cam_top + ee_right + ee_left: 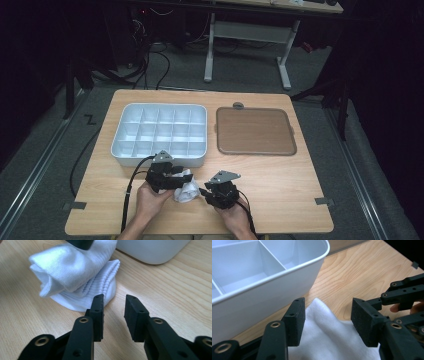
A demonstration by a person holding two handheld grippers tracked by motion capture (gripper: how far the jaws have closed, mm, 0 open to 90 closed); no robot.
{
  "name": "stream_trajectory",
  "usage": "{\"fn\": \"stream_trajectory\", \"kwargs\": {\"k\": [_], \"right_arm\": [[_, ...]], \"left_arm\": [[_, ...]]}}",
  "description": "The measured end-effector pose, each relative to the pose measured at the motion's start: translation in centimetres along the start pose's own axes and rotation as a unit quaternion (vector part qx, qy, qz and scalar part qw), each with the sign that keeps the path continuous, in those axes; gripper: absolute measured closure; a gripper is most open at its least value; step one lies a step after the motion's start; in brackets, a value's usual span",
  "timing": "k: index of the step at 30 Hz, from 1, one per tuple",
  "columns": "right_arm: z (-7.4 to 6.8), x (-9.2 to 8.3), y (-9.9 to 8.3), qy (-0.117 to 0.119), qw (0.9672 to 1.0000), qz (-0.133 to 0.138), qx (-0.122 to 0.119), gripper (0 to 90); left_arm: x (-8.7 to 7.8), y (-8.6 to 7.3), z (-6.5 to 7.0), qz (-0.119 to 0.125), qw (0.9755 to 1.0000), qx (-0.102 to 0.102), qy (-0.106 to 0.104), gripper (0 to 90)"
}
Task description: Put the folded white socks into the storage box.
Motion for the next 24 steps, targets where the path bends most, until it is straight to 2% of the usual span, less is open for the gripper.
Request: {"fn": "stream_trajectory", "kwargs": {"k": [4,13,16,19,24], "right_arm": [[0.2,-0.7,0.1,0.001,1.0000,0.004,0.000,74.3],[0.0,-2.5,1.1,0.002,0.9997,0.023,-0.006,76.0],[-0.3,-2.9,1.7,0.008,0.9994,0.032,-0.010,75.9],[-0.6,-3.3,2.6,0.018,0.9987,0.045,-0.016,75.9],[-1.4,-3.5,3.7,0.023,0.9982,0.049,-0.026,75.8]], "left_arm": [[-0.7,0.3,0.1,0.008,1.0000,0.002,0.000,45.7],[-2.5,0.1,-0.4,0.013,0.9996,0.017,0.021,45.0],[-3.1,-0.4,-0.7,0.020,0.9995,0.010,0.024,44.7],[-3.2,-1.4,-1.0,0.018,0.9993,0.013,0.032,44.3],[-2.7,-2.6,-0.8,0.011,0.9987,0.030,0.040,43.6]]}}
Point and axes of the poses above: each handheld gripper's, and its own axes: x roughly forward along the jaws, y roughly out of its top, z roughly to its right, the point moved 1 cm from there along x, roughly forward along the jaws, and after that the axes turned 3 degrees about -z, right-handed, at the moved point
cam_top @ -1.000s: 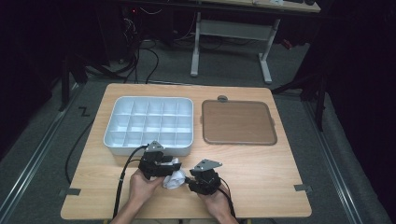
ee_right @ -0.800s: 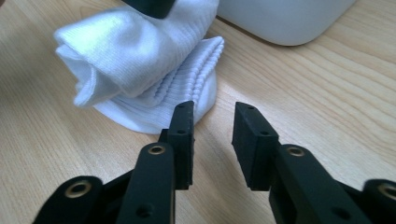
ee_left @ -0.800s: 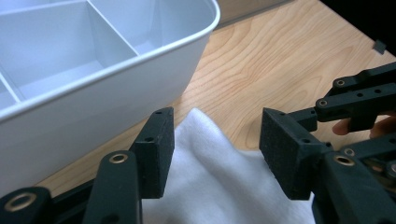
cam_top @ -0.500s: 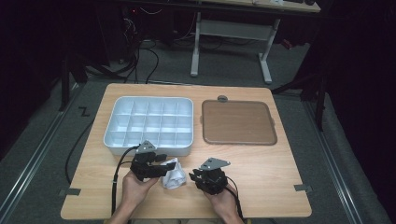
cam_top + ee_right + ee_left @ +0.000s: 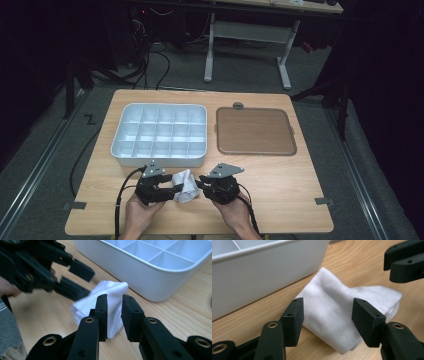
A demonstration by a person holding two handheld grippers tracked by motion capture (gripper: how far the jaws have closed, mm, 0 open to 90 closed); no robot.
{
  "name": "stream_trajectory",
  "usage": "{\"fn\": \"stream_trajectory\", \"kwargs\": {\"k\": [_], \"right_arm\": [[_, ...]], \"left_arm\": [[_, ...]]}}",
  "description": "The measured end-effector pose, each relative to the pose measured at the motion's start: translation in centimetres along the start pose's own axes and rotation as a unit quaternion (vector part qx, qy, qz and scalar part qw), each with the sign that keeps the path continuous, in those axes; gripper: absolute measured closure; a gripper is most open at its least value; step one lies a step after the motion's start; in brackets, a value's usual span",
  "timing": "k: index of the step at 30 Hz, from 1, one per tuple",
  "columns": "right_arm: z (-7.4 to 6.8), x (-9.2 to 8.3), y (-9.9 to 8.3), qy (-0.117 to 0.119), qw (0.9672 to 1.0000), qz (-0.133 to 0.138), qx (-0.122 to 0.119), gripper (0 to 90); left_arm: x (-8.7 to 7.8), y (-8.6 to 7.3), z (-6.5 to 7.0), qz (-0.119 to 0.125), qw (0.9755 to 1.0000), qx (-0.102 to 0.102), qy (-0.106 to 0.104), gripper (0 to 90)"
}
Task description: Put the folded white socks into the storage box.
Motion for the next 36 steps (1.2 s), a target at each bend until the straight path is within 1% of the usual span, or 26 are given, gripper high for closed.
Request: {"fn": "stream_trajectory", "kwargs": {"k": [2,3,6,7,8,9,10,12,15,18,20,26,27,28,29,30,31,36], "right_arm": [[-0.2,0.1,0.2,0.001,1.0000,-0.001,-0.003,75.7],[-0.5,0.3,0.5,0.005,0.9999,0.000,-0.010,75.5],[-0.8,0.8,0.7,0.008,0.9999,-0.004,-0.014,73.2],[-0.8,1.0,0.7,0.008,0.9998,-0.007,-0.016,72.0],[-0.8,1.0,0.7,0.008,0.9998,-0.007,-0.016,72.0],[-0.7,1.7,0.5,0.005,0.9997,-0.019,-0.016,71.2],[-0.6,2.0,0.3,0.005,0.9996,-0.025,-0.016,71.2],[-0.3,2.6,-0.1,-0.003,0.9992,-0.038,-0.017,71.6],[0.4,3.2,-1.0,-0.010,0.9986,-0.050,-0.013,72.2],[0.9,3.8,-1.9,-0.016,0.9977,-0.065,-0.011,73.0],[1.1,4.2,-2.3,-0.014,0.9976,-0.067,-0.005,73.6],[1.1,4.5,-2.6,-0.016,0.9977,-0.066,-0.008,74.9],[1.0,4.7,-2.7,-0.018,0.9975,-0.067,-0.013,75.9],[1.1,4.8,-2.7,-0.018,0.9975,-0.067,-0.012,76.2],[1.1,4.9,-2.8,-0.016,0.9976,-0.066,-0.010,76.4],[1.1,4.9,-2.8,-0.016,0.9976,-0.066,-0.010,76.4],[1.2,5.0,-2.8,-0.016,0.9976,-0.067,-0.009,76.5],[1.4,5.2,-3.1,-0.017,0.9973,-0.071,-0.007,76.1]], "left_arm": [[0.1,-0.2,0.1,-0.001,1.0000,0.001,0.001,43.5],[0.4,-0.6,0.2,-0.004,0.9999,0.010,0.005,43.2],[0.6,-1.3,0.4,-0.006,0.9994,0.031,0.011,43.3],[0.7,-1.4,0.4,-0.006,0.9993,0.035,0.012,43.3],[0.7,-1.4,0.4,-0.006,0.9993,0.035,0.012,43.3],[0.8,-1.6,0.4,-0.010,0.9989,0.042,0.015,43.3],[0.8,-1.6,0.4,-0.010,0.9989,0.044,0.016,43.2],[0.9,-1.9,0.4,-0.014,0.9986,0.048,0.018,43.2],[1.1,-2.3,0.3,-0.019,0.9983,0.050,0.021,43.2],[1.2,-2.5,0.1,-0.012,0.9991,0.036,0.018,43.3],[1.2,-2.6,-0.1,-0.010,0.9994,0.029,0.018,43.1],[1.3,-2.8,-0.5,-0.010,0.9994,0.025,0.020,42.9],[1.3,-2.8,-0.6,-0.009,0.9996,0.020,0.020,43.0],[1.4,-2.8,-0.9,-0.014,0.9996,0.012,0.020,43.0],[1.4,-2.8,-0.9,-0.014,0.9996,0.012,0.020,43.1],[1.4,-2.7,-1.1,-0.016,0.9997,0.008,0.019,43.1],[1.4,-2.7,-1.2,-0.017,0.9997,-0.001,0.019,43.2],[1.4,-2.7,-1.3,-0.020,0.9996,-0.001,0.020,43.5]]}}
Point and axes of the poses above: each handheld gripper's, and its own axes: x roughly forward along the jaws, y roughly out of its top, z roughly to its right, the point moved 1 cm from there along x, roughly forward along the jaws, and after that the axes turned 3 degrees about -z, right-handed, at the moved point
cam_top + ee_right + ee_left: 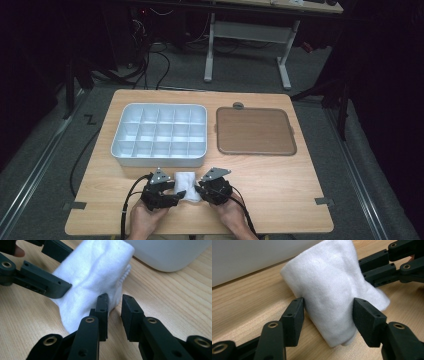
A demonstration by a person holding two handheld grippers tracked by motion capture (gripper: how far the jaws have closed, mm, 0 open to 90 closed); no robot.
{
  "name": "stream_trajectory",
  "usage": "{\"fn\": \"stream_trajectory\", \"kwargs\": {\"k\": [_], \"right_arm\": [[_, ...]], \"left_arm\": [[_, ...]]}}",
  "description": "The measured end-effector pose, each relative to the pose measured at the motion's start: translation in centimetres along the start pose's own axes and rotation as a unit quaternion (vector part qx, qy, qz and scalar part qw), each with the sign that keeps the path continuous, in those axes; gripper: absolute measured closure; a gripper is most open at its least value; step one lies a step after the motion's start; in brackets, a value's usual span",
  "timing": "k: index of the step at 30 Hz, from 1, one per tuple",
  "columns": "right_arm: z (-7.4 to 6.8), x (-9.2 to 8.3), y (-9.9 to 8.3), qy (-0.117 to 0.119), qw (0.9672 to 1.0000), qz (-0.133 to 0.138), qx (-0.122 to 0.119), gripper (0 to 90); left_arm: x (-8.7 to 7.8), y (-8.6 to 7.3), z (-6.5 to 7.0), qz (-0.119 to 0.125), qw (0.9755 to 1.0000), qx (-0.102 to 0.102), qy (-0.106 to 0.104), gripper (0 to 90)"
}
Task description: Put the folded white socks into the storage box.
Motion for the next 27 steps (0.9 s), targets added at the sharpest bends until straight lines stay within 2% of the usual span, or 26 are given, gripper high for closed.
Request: {"fn": "stream_trajectory", "kwargs": {"k": [3,6,13,27], "right_arm": [[0.06,0.21,-0.21,-0.002,1.0000,-0.006,0.001,75.9],[0.03,0.27,-0.34,-0.001,1.0000,0.001,0.006,75.6],[-0.21,0.33,-0.30,-0.005,1.0000,0.001,0.002,75.2],[-0.78,0.53,-0.12,-0.005,1.0000,0.001,-0.001,74.1]], "left_arm": [[-0.03,0.02,-0.03,0.000,1.0000,0.001,0.002,43.7],[-0.04,0.10,-0.18,0.002,1.0000,-0.007,-0.001,43.7],[-0.15,0.15,-0.39,0.000,1.0000,-0.009,0.000,43.3],[-0.60,0.64,-0.97,-0.009,0.9998,-0.010,0.014,39.4]]}}
Point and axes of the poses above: each handheld gripper's, and its own axes: x roughly forward along the jaws, y roughly out of its top, z roughly to its right, the point moved 1 cm from there along x, roughly forward along the jaws, and after that the axes turned 3 degrees about -z, right-handed, at the moved point
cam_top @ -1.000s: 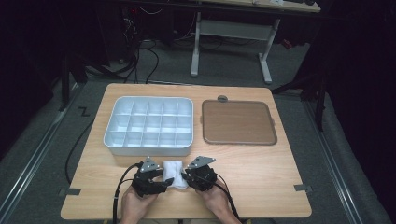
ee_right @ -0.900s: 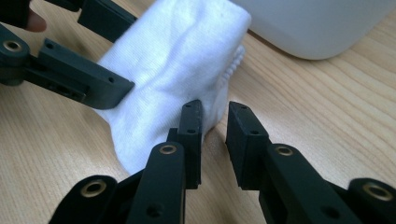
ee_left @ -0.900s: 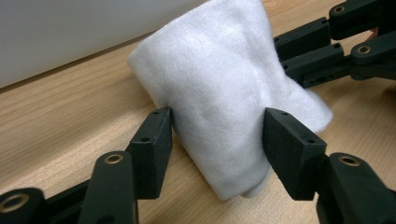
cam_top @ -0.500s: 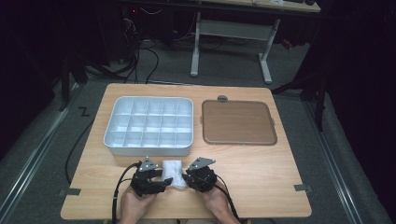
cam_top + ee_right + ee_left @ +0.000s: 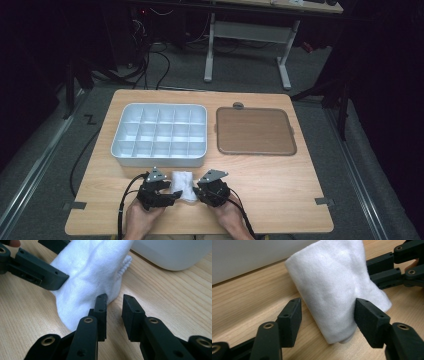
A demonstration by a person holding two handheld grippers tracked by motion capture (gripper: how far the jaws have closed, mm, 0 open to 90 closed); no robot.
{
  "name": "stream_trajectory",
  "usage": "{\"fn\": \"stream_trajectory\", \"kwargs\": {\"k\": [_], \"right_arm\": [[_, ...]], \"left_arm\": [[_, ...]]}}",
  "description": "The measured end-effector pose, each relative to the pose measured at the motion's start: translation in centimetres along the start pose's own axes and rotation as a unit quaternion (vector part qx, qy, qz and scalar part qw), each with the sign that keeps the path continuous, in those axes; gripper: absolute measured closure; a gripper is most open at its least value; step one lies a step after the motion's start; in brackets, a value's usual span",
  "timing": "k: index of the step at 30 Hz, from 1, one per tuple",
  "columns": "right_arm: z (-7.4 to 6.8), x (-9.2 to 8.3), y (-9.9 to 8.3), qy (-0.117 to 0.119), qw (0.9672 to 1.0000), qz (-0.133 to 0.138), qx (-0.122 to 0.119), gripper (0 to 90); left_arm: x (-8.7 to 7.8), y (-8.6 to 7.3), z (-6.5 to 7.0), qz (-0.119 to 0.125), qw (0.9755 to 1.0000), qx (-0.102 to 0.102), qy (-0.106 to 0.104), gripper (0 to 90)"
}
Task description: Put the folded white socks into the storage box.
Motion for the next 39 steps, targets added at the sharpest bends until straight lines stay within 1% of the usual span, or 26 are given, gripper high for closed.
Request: {"fn": "stream_trajectory", "kwargs": {"k": [2,4,5,6,7,10,11,12,15,16,17,20,21,23,24,26,28,30,31,33,34,35,36,37,38,39], "right_arm": [[0.0,0.0,0.0,0.001,1.0000,0.000,0.000,72.6],[0.2,0.0,0.0,0.001,1.0000,0.002,0.004,70.1],[0.4,-0.3,-0.1,-0.001,0.9999,0.010,0.011,69.2],[0.5,-0.5,-0.1,0.000,0.9998,0.016,0.015,68.6],[0.6,-0.7,-0.2,0.000,0.9996,0.021,0.019,68.1],[1.2,-1.6,-0.5,-0.003,0.9990,0.032,0.031,67.1],[1.5,-1.8,-0.7,-0.005,0.9988,0.034,0.036,66.9],[1.8,-2.1,-0.9,-0.008,0.9985,0.036,0.039,66.7],[2.4,-2.5,-1.4,-0.015,0.9982,0.035,0.046,66.2],[3.2,-3.0,-2.1,-0.022,0.9976,0.036,0.056,65.5],[3.2,-3.0,-2.1,-0.022,0.9976,0.036,0.056,65.5],[4.9,-4.1,-3.7,-0.040,0.9953,0.035,0.081,64.0],[4.9,-4.1,-3.7,-0.040,0.9953,0.035,0.081,64.0],[5.7,-4.7,-4.6,-0.050,0.9935,0.034,0.097,63.1],[6.6,-5.3,-5.4,-0.060,0.9918,0.036,0.107,61.8],[7.4,-5.9,-6.2,-0.067,0.9900,0.036,0.119,60.9],[7.8,-6.1,-6.6,-0.070,0.9896,0.035,0.121,60.8],[9.1,-7.1,-7.9,-0.086,0.9860,0.036,0.139,60.3],[9.4,-7.3,-8.3,-0.091,0.9847,0.034,0.145,60.1],[10.2,-7.9,-9.0,-0.103,0.9824,0.038,0.151,59.3],[10.2,-7.9,-9.0,-0.103,0.9824,0.038,0.151,59.3],[10.9,-8.5,-9.6,-0.118,0.9798,0.036,0.157,57.4],[10.9,-8.5,-9.6,-0.118,0.9798,0.036,0.157,57.4],[11.6,-9.0,-10.1,-0.134,0.9771,0.036,0.161,54.8],[11.6,-9.0,-10.1,-0.134,0.9771,0.036,0.161,54.8],[12.3,-9.4,-10.6,-0.148,0.9741,0.036,0.167,51.7]], "left_arm": [[-0.2,0.3,-0.1,0.005,1.0000,0.001,0.008,37.9],[-0.4,0.7,0.0,0.010,0.9999,-0.008,0.011,35.4],[-0.6,1.1,0.2,0.017,0.9996,-0.020,0.008,32.0],[-0.6,1.1,0.2,0.017,0.9996,-0.020,0.008,30.8],[-0.8,1.6,0.4,0.019,0.9994,-0.028,0.005,30.1],[-0.8,2.3,0.8,0.025,0.9991,-0.036,-0.001,28.1],[-0.8,2.3,0.8,0.025,0.9991,-0.036,-0.001,27.6],[-0.8,2.8,1.0,0.031,0.9985,-0.045,-0.005,27.1],[-0.7,3.3,1.2,0.033,0.9983,-0.047,-0.009,26.5],[-0.4,3.7,1.4,0.034,0.9980,-0.052,-0.012,26.3],[-0.4,3.7,1.4,0.034,0.9980,-0.052,-0.012,26.2],[0.5,4.1,1.4,0.030,0.9978,-0.059,-0.004,25.2],[0.5,4.1,1.4,0.030,0.9978,-0.059,-0.004,24.4],[1.1,4.1,1.2,0.028,0.9977,-0.061,0.004,22.9],[1.3,4.1,1.2,0.026,0.9975,-0.066,0.005,20.8],[1.8,3.8,0.8,0.016,0.9974,-0.069,0.015,20.7],[2.0,3.7,0.6,0.013,0.9972,-0.072,0.017,20.6],[2.5,3.3,0.1,0.000,0.9968,-0.075,0.029,20.9],[2.7,3.1,-0.1,-0.006,0.9967,-0.075,0.031,21.2],[3.0,2.9,-0.3,-0.009,0.9959,-0.084,0.031,21.1],[3.0,2.9,-0.3,-0.009,0.9959,-0.084,0.031,21.0],[3.0,2.9,-0.3,-0.006,0.9963,-0.080,0.033,21.1],[3.1,2.8,-0.3,-0.003,0.9966,-0.075,0.035,21.1],[3.2,2.7,-0.3,0.000,0.9972,-0.064,0.037,21.4],[3.2,2.7,-0.3,0.000,0.9972,-0.064,0.037,21.8],[3.2,2.7,-0.3,0.003,0.9974,-0.062,0.038,22.4]]}}
Point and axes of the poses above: each handheld gripper's, and its own axes: x roughly forward along the jaws, y roughly out of its top, z roughly to its right, the point moved 1 cm from there along x, roughly forward along the jaws, and after that the axes turned 3 degrees about -z, right-handed, at the moved point
